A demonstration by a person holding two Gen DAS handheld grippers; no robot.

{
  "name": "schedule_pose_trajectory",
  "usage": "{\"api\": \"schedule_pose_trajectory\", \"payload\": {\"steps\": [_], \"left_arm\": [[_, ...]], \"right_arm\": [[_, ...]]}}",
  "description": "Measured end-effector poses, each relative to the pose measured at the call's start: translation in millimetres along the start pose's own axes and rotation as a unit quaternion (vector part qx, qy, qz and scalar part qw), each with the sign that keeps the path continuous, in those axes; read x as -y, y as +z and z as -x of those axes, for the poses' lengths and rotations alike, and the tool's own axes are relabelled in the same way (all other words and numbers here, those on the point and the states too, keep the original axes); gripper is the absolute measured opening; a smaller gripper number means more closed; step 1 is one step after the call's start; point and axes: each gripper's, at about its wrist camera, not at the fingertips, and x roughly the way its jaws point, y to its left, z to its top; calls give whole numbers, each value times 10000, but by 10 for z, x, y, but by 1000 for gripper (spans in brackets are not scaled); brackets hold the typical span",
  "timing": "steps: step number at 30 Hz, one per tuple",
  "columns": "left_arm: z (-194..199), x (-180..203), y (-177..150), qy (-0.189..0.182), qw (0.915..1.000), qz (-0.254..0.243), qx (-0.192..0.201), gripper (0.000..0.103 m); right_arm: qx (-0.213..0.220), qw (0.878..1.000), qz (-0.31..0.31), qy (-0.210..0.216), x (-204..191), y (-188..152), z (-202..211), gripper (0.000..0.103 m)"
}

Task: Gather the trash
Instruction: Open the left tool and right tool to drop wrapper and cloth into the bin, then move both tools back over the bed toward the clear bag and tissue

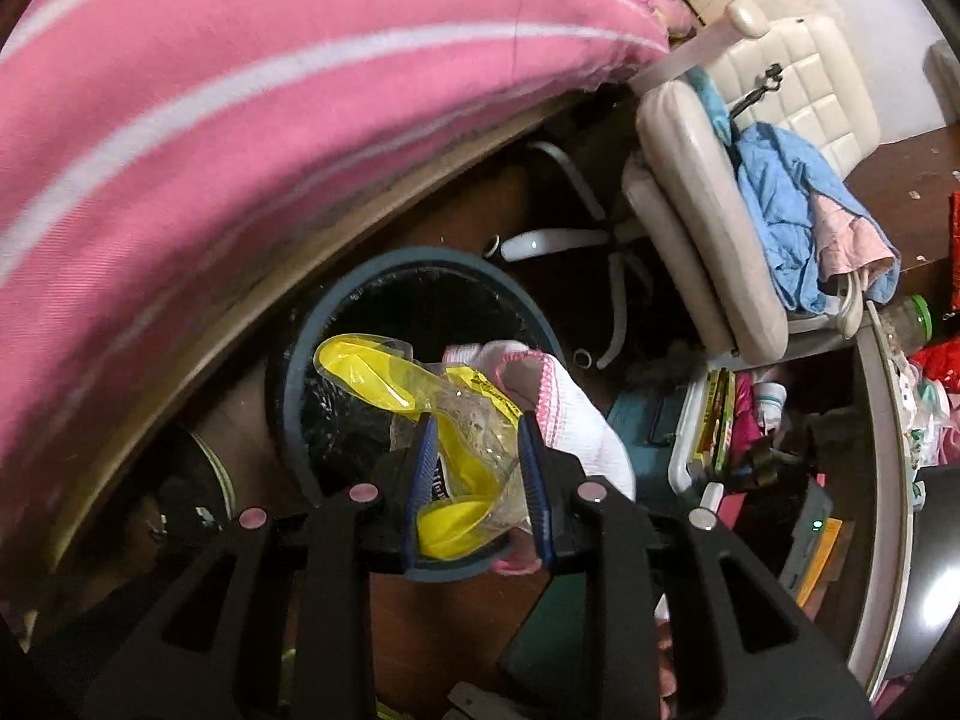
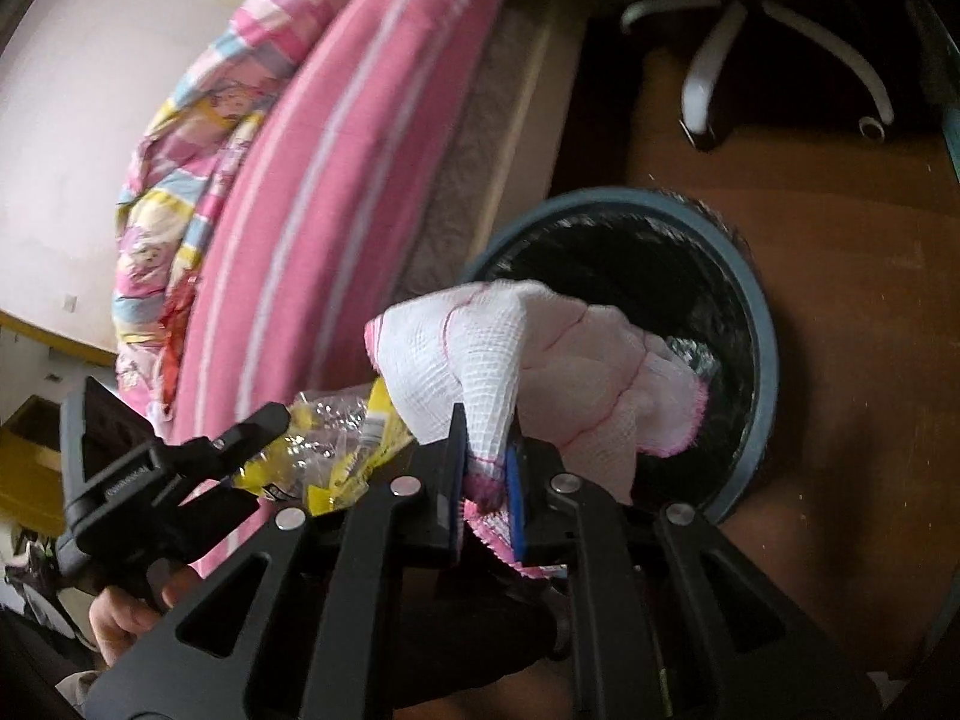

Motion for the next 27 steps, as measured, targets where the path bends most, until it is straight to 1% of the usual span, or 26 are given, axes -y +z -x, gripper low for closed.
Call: {"api": "schedule_pose_trajectory", "payload": {"steps": [1, 2, 3, 4, 5, 6, 7, 8, 9, 10, 12, 13, 14, 17, 18, 19, 20, 21, 22, 23, 24, 25, 26, 27], "left_arm": [[-81, 17, 11, 3, 10000, 0, -87, 27], [-137, 37, 16, -4, 9999, 0, -139, 27], [-190, 56, 22, 0, 9998, -11, -197, 28], [-243, 80, 25, 80, 9996, -34, -260, 29], [-297, 99, 30, 124, 9994, -54, -310, 34], [-345, 120, 30, 155, 9992, -71, -360, 42], [-380, 142, 32, 196, 9991, -91, -378, 47], [-394, 137, 32, 223, 9989, -108, -387, 54], [-408, 143, 27, 242, 9988, -131, -394, 58], [-419, 149, 23, 263, 9987, -152, -405, 58], [-428, 146, 26, 279, 9986, -135, -436, 61], [-414, 138, 26, 281, 9986, -105, -431, 62], [-389, 134, 32, 291, 9988, -90, -395, 66], [-253, 120, 39, 331, 9992, -72, -188, 72], [-191, 121, 36, 339, 9994, -57, -100, 77], [-125, 129, 32, 382, 9993, -45, -8, 78], [-69, 138, 31, 446, 9990, -48, 72, 83], [26, 164, 21, 589, 9980, -89, 219, 87], [94, 188, 11, 672, 9971, -137, 324, 87], [198, 229, 1, 732, 9959, -230, 484, 87], [276, 258, -2, 746, 9950, -295, 598, 87], [425, 311, -20, 758, 9930, -403, 810, 87], [546, 345, -25, 742, 9913, -471, 979, 88], [628, 367, -26, 724, 9900, -502, 1097, 88]], "right_arm": [[-60, 9999, -98, -86, 48, 8, -49, 22], [-96, 9997, -169, -151, 73, 14, -80, 34], [-101, 9994, -237, -224, 101, 10, -92, 41], [-47, 9990, -313, -302, 138, 3, -80, 50], [-19, 9988, -360, -344, 159, -14, -71, 52], [-9, 9985, -397, -375, 182, -27, -65, 53], [4, 9981, -448, -422, 222, -56, -24, 55], [13, 9979, -464, -453, 244, -74, -3, 58], [18, 9977, -475, -475, 262, -81, 0, 59], [23, 9974, -499, -516, 291, -109, 40, 62], [12, 9971, -515, -567, 333, -144, 94, 62], [-3, 9970, -494, -599, 354, -193, 155, 65], [2, 9970, -473, -614, 347, -204, 182, 69], [66, 9971, -254, -718, 276, -247, 300, 73], [94, 9967, -177, -787, 253, -253, 324, 73], [175, 9956, -30, -920, 189, -259, 375, 73], [339, 9929, 178, -1129, 94, -268, 453, 73], [591, 9870, 461, -1419, -37, -277, 555, 73], [887, 9759, 822, -1818, -196, -296, 647, 73], [1089, 9679, 1057, -2006, -305, -330, 701, 76], [1333, 9577, 1330, -2177, -417, -361, 768, 80], [1642, 9445, 1643, -2322, -561, -403, 852, 85], [2003, 9289, 1989, -2398, -742, -460, 953, 87], [2172, 9210, 2181, -2387, -852, -488, 1008, 87]]}}
